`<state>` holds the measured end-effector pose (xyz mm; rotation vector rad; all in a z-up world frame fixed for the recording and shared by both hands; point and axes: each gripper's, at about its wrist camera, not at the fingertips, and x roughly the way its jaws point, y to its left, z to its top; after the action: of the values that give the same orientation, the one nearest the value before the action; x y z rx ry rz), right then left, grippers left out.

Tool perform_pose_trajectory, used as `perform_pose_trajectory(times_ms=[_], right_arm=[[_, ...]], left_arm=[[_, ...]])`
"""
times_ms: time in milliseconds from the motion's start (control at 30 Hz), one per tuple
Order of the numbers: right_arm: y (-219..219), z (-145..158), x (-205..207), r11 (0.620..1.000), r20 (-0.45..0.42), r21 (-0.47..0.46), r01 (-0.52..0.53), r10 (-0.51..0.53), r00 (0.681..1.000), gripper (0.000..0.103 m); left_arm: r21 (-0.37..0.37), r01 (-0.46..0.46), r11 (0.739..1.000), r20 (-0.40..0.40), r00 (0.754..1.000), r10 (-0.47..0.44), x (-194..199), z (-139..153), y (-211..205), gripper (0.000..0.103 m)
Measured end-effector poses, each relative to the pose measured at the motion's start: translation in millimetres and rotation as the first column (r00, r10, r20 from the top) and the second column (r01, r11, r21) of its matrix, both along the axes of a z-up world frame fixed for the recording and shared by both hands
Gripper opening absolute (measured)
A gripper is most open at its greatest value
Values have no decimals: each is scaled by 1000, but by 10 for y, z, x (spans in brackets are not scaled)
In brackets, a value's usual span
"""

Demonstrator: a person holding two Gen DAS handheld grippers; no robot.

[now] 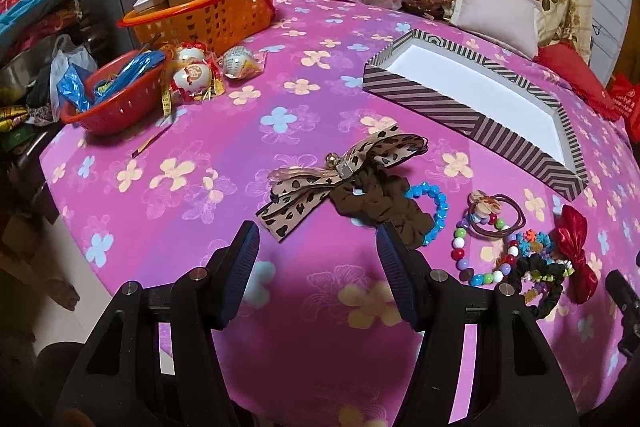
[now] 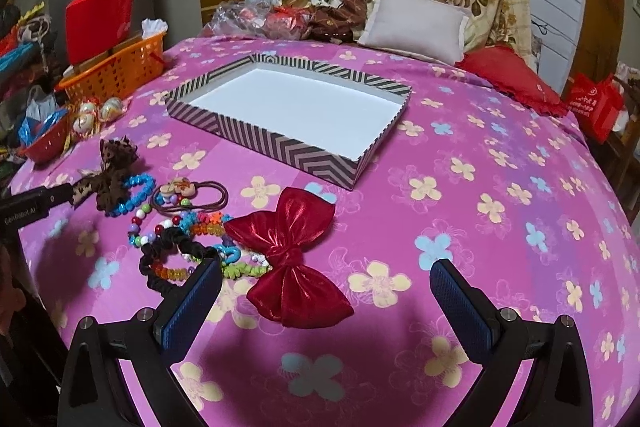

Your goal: Organize jewelry

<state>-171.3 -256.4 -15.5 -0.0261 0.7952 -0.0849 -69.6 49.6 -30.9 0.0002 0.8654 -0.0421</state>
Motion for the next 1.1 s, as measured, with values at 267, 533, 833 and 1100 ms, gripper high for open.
perform_pose_trajectory(times_ms=[267, 533, 833, 1100], right_arm=[[-16, -28, -19, 1000, -6, -3, -10, 10, 1000, 103], [-51, -50, -2, 1000, -10, 8, 0, 0, 1000, 102], [-71, -74, 20, 1000, -15, 2, 12, -12, 1000, 102], [-88, -109, 34, 1000, -26, 8, 22, -22, 999, 102]], left_arm=[[6, 1, 1000, -16, 1000, -1, 15, -36, -1, 61], [5, -2, 1000, -21, 1000, 2, 18, -45, -24, 61], [26, -2, 1000, -7, 1000, 2, -11, -35, -60, 61], [50, 5, 999, 11, 1000, -5, -36, -28, -108, 61]])
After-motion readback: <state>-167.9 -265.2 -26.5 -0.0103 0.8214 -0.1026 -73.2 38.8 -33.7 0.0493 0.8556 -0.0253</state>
